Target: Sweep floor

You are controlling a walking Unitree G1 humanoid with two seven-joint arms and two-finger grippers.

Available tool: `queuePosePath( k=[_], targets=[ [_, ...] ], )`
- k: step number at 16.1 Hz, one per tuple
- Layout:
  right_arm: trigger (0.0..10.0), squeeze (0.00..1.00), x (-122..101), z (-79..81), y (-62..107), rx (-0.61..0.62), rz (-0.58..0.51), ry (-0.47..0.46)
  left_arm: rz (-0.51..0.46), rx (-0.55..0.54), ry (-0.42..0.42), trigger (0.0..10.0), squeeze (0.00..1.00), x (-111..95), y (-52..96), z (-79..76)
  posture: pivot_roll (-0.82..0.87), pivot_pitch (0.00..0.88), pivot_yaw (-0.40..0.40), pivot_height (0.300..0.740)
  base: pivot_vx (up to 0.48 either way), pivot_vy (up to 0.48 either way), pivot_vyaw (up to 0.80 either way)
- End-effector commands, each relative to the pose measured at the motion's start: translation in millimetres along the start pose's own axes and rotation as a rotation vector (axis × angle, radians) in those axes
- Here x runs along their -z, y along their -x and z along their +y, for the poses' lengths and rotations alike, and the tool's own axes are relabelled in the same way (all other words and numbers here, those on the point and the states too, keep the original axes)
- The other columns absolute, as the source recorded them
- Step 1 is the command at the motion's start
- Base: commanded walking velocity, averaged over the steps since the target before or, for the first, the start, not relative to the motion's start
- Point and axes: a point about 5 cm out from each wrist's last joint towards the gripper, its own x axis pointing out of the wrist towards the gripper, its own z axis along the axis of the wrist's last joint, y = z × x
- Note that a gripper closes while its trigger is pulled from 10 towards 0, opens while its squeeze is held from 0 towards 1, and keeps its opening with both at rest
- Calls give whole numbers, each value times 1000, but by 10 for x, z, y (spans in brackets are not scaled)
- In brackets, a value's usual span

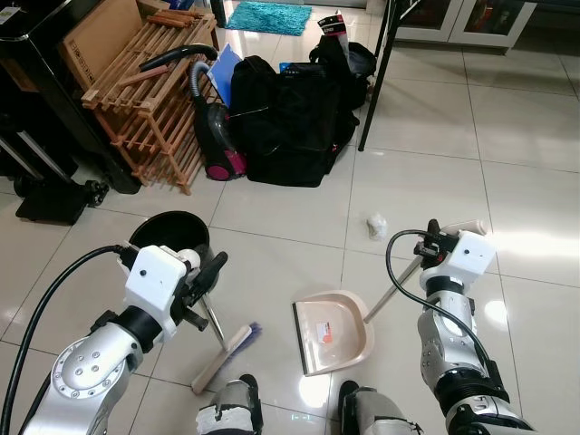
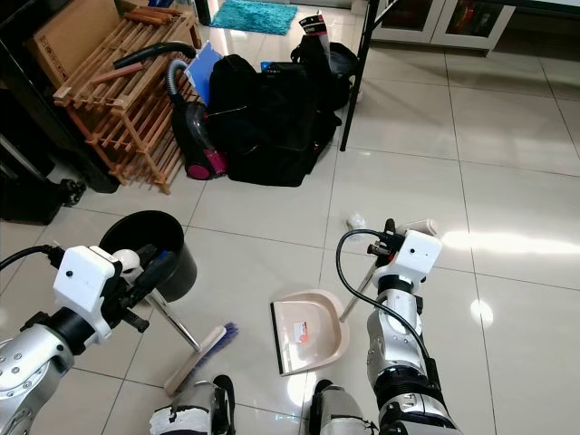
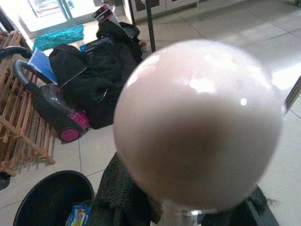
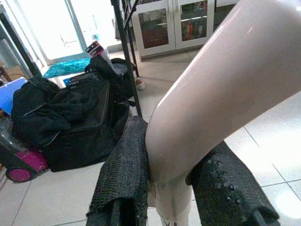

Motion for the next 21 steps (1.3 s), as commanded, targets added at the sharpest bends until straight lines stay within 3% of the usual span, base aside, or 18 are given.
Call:
queuePosePath(
  k=[1,4,7,10,12,13,15,16,17,21],
  targets=[
    [0,0,29,4,12,3,12,-21,-4,-7,-14,10000,0,6,-2,12,79,189,52,740,0,0,0],
    [0,0,-88,8,-50,-5,-30,-24,-24,-22,-16,10000,0,14,-116,39,52,160,32,740,0,0,0],
    [0,0,-325,-106,-115,36,-100,22,-33,-50,-24,10000,0,27,-278,83,8,134,16,740,0,0,0],
    [0,0,-752,-308,-113,86,-180,64,-71,-32,-16,10000,0,-137,-689,20,-68,85,-3,740,0,0,0],
    [0,0,-833,-335,-104,93,-149,68,-100,-6,-21,10000,0,-216,-858,-54,-87,72,-10,740,0,0,0],
    [10000,0,-891,-339,-80,108,-125,116,-124,-2,-23,10000,0,-273,-990,-98,-97,67,-1,740,0,0,0],
    [10000,0,-968,-303,-69,130,-92,181,-122,-30,-38,10000,0,-310,-1104,-78,-109,67,12,740,0,0,0],
    [10000,0,-1029,-324,-75,222,-78,217,-138,-52,-54,10000,0,-354,-1149,-49,-114,70,18,740,0,0,0],
    [10000,0,-1106,-325,-54,235,-102,183,-150,-99,-58,10000,0,-406,-1186,5,-116,75,21,740,0,0,0],
    [10000,0,-1101,-257,63,101,-65,174,-165,-124,-60,10000,0,-406,-1170,53,-118,90,31,740,0,0,0]
  ],
)
